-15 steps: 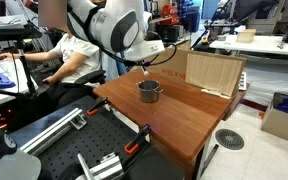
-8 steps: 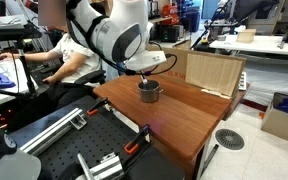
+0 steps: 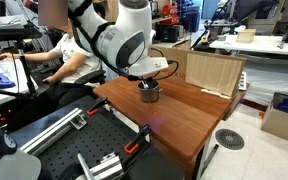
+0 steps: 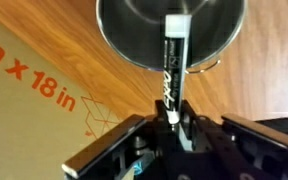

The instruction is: Put the marker in the pot

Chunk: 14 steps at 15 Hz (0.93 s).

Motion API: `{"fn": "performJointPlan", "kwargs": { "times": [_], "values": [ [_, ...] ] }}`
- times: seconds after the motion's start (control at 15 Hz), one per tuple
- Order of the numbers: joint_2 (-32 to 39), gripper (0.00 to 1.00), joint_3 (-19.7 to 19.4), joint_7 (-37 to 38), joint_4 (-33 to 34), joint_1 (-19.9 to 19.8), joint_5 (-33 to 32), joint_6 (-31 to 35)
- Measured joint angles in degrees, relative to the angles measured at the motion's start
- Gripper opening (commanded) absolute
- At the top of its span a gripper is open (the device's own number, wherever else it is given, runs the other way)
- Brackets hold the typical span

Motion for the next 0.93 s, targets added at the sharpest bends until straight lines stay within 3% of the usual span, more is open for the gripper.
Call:
{"fn": "performJointPlan", "kwargs": {
  "times": [0.13,0.2,0.33,0.73,0.93],
  "values": [
    [0.6,0.05,-0.6,-0.1,0.5,0.0,0.0,0.0],
    [1.0,0.44,-0.9,-0.2,0.8,-0.2,0.0,0.0],
    [1.9,0.52,-1.0,-0.6,1.3,-0.6,0.0,-0.5],
    [4.2,0.97,-1.4,-2.3,2.1,-1.6,0.0,-2.1],
    [4.4,1.0,-1.3,-2.6,2.3,-2.0,0.0,-2.5]
  ]
}}
